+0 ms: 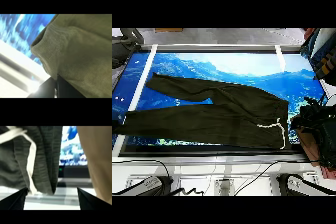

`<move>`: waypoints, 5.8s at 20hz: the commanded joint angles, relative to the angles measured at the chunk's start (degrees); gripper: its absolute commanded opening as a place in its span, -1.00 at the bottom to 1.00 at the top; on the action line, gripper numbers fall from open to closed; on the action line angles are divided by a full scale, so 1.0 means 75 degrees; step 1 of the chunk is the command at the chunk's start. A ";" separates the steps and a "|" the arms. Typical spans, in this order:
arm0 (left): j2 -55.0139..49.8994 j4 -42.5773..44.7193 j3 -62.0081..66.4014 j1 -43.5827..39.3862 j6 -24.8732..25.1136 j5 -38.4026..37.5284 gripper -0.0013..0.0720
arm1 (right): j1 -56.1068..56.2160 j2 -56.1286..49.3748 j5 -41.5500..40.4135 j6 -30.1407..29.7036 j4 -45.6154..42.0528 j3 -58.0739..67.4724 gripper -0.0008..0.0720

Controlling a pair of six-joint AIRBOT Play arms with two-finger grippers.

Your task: Fold the clothes and pants, and hang the long-sleeved shirts on hangers.

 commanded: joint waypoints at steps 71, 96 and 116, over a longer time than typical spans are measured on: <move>-0.5368 -0.4269 0.3497 -0.4916 -0.2565 0.5779 -0.88 | 0.0015 -0.3777 -0.4625 -0.0536 0.2961 0.4164 -0.91; -0.2935 0.0525 0.3491 -0.4698 -0.0664 0.0335 0.92 | 0.0015 -0.3768 -0.4304 -0.0548 0.2789 0.4164 -0.91; -0.3136 -0.1684 0.2477 -0.2917 -0.1795 0.0743 0.49 | 0.0015 -0.3771 -0.4313 -0.0571 0.2760 0.4164 -0.91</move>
